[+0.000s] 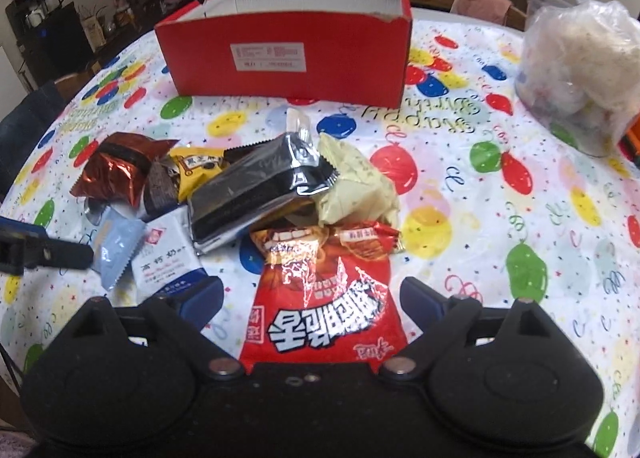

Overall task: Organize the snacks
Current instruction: 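Lower the right gripper onto the red chip bag while the left lowers onto the blue cookie packet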

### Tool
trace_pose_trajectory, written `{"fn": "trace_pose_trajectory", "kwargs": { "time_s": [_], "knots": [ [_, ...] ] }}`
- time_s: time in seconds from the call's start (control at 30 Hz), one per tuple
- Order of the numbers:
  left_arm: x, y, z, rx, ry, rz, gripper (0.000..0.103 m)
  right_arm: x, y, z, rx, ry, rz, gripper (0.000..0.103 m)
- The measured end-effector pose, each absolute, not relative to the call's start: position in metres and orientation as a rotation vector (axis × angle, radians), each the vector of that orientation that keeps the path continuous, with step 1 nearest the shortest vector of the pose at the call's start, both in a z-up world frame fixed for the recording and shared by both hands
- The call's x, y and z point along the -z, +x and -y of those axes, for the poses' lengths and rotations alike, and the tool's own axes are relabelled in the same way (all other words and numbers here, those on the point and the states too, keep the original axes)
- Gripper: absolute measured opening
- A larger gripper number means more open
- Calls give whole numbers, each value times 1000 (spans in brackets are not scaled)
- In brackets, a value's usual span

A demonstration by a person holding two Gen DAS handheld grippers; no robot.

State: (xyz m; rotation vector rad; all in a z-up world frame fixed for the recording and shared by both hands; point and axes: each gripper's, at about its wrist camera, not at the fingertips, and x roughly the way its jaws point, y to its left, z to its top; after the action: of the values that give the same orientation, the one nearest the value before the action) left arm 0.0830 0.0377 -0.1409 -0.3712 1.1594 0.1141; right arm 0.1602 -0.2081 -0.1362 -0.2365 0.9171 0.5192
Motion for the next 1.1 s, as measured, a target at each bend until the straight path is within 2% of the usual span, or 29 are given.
{"fn": "trace_pose_trajectory", "kwargs": {
  "time_s": [0.4,0.53,0.8,1.1],
  "knots": [
    [155,96,-80,-363,-898,-1229,102,146,178,203,-552,-285,-947,96],
    [164,102,-86,-432,-963,-1235,96,149,182,200,-546,-306,-965,96],
    [174,109,-91,-492,-1050,-1240,92,153,186,195,-549,-349,-978,95],
    [175,115,-88,-530,-1072,-1235,91,153,190,193,-549,-341,-993,85]
  ]
}}
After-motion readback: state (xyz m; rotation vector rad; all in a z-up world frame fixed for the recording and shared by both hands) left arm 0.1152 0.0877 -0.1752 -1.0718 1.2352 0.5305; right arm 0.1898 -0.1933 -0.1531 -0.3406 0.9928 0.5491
